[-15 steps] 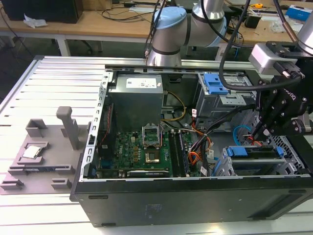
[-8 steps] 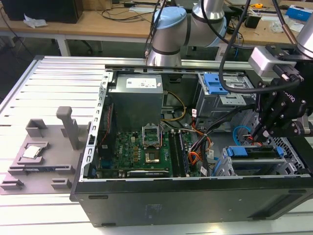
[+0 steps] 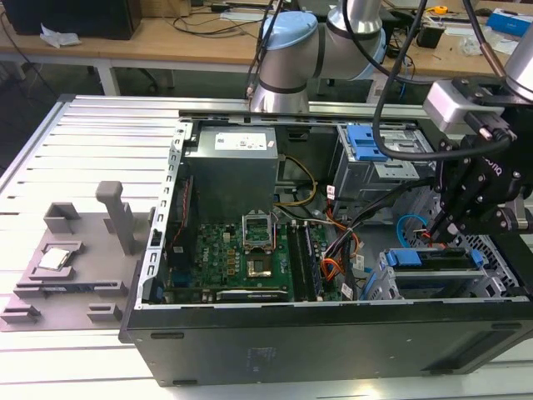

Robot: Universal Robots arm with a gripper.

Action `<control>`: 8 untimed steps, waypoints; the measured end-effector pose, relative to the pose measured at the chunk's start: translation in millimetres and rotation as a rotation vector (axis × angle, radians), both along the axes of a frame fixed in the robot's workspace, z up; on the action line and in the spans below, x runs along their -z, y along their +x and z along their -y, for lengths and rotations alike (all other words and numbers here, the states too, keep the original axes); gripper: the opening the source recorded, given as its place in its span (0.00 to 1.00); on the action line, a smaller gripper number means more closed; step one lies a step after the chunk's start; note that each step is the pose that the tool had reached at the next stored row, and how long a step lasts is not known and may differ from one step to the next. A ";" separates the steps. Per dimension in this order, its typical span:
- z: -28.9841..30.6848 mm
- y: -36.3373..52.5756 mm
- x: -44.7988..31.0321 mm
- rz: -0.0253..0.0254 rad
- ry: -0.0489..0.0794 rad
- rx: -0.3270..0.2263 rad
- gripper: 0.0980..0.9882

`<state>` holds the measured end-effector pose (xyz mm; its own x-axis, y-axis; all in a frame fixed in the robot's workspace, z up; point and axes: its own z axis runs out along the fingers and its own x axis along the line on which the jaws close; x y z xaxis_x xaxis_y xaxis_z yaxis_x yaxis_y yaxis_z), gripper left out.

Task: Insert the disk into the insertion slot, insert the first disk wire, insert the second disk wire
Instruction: 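Insert the second disk wire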

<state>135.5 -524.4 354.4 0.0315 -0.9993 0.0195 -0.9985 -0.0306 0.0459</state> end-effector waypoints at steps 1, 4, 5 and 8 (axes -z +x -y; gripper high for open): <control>0.0 0.0 0.1 0.0000 0.000 0.000 0.07; 0.1 0.2 0.7 0.0000 0.000 0.000 0.07; 0.1 0.2 0.8 0.0000 0.000 0.000 0.07; 0.1 0.4 1.6 0.0000 0.000 0.000 0.07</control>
<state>135.9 -524.5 352.8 0.0315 -0.9993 0.0195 -0.9985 -0.0306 0.0460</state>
